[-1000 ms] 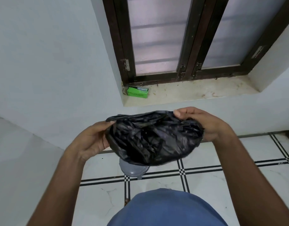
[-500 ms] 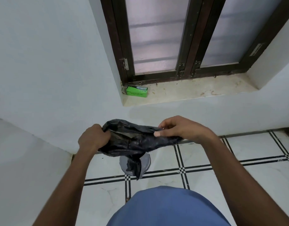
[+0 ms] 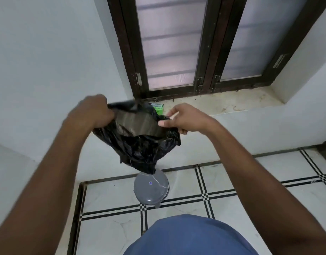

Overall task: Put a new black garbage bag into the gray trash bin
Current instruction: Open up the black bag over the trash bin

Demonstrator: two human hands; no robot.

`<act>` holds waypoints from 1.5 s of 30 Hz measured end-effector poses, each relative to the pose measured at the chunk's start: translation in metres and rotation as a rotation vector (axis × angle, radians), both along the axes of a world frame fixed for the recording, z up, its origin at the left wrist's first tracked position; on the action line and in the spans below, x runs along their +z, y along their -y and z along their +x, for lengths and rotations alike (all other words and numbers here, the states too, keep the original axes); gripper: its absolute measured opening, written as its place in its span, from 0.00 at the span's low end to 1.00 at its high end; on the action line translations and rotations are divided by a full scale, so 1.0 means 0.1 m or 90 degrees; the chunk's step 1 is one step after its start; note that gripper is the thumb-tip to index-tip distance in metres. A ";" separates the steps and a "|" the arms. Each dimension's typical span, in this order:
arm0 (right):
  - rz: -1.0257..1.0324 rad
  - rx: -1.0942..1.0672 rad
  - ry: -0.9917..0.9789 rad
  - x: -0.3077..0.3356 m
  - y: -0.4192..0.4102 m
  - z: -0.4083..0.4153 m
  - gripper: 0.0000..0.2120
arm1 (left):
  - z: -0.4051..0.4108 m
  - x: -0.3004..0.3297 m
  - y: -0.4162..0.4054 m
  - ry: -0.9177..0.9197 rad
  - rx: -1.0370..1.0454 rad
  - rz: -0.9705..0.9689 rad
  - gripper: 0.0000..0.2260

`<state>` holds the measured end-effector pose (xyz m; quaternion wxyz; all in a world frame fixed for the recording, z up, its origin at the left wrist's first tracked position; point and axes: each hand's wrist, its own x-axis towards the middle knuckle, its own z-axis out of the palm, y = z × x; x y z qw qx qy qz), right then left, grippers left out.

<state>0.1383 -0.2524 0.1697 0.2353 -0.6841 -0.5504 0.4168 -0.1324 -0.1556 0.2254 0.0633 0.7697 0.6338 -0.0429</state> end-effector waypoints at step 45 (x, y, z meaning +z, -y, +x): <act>0.503 -0.478 -0.037 -0.83 0.28 -0.13 0.14 | -0.20 -1.43 0.40 0.806 0.133 0.294 0.22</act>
